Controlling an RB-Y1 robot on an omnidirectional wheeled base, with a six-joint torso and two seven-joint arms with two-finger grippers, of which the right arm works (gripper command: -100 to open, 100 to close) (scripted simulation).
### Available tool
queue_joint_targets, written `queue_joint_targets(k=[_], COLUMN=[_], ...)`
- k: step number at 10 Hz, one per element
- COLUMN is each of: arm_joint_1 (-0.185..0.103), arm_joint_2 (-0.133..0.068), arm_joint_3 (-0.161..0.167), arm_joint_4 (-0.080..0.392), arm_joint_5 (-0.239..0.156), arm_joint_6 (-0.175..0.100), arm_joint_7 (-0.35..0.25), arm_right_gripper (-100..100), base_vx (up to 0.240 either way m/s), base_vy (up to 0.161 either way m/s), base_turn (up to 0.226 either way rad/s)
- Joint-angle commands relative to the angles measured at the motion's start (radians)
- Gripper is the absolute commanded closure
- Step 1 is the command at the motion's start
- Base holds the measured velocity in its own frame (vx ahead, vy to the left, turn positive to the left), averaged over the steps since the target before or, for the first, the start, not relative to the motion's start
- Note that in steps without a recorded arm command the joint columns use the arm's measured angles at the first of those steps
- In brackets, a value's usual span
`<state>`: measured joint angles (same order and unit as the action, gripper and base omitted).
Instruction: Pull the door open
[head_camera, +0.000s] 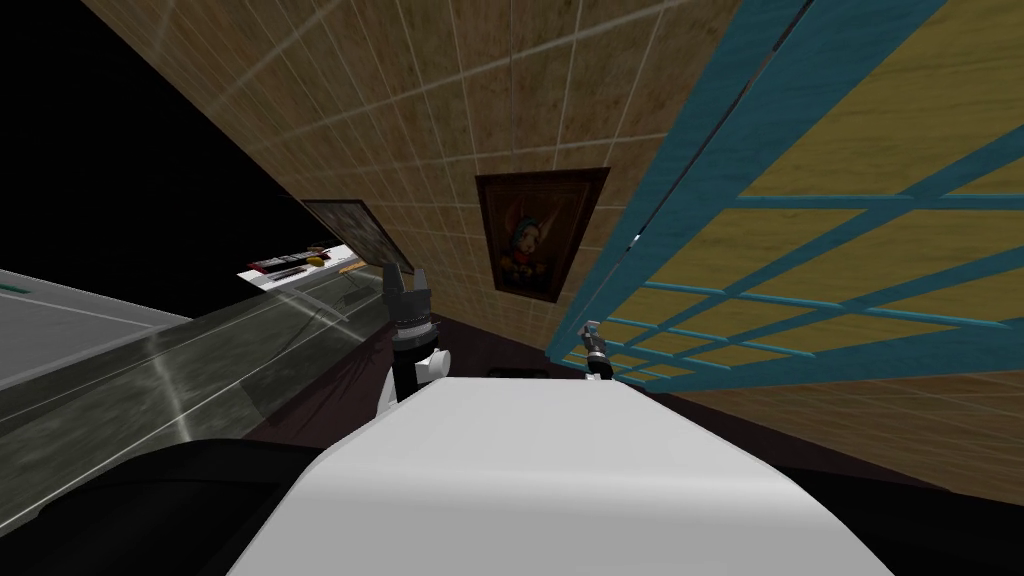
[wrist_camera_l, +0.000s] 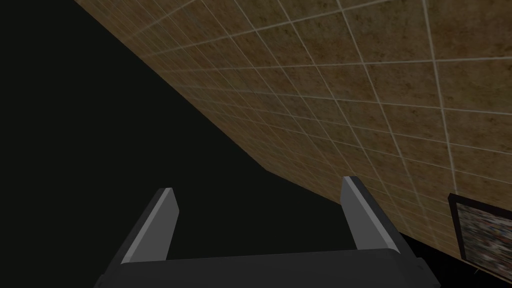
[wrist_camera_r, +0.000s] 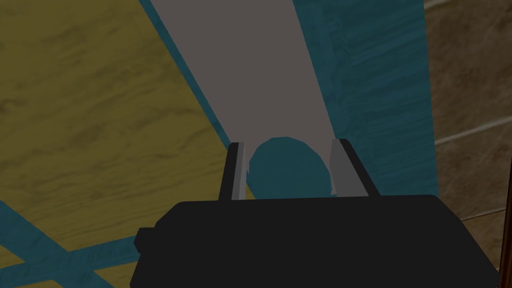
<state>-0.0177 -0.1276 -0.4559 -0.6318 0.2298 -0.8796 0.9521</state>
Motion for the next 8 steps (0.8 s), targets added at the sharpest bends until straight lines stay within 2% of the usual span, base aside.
queue_joint_targets(k=[1, 2, 5, 7, 8], arm_joint_1=[0.016, 0.017, 0.017, 0.018, 0.018], arm_joint_2=[-0.008, -0.011, -0.011, -0.016, -0.016], arm_joint_3=[-0.005, -0.001, -0.001, 0.009, 0.009], arm_joint_4=[-0.025, -0.023, -0.023, -0.021, -0.021], arm_joint_5=[-0.009, -0.020, -0.020, -0.042, -0.042], arm_joint_6=[0.009, 0.010, 0.010, 0.010, 0.010], arm_joint_7=[-0.035, -0.068, -0.072, -0.141, -0.151], arm_right_gripper=[100, 100, 100, 100, 100], base_vx=[-0.028, -0.024, -0.007, -0.033, -0.032], base_vy=[-0.003, 0.005, 0.000, -0.005, -0.010], base_turn=[0.026, 0.025, 0.005, 0.058, 0.028])
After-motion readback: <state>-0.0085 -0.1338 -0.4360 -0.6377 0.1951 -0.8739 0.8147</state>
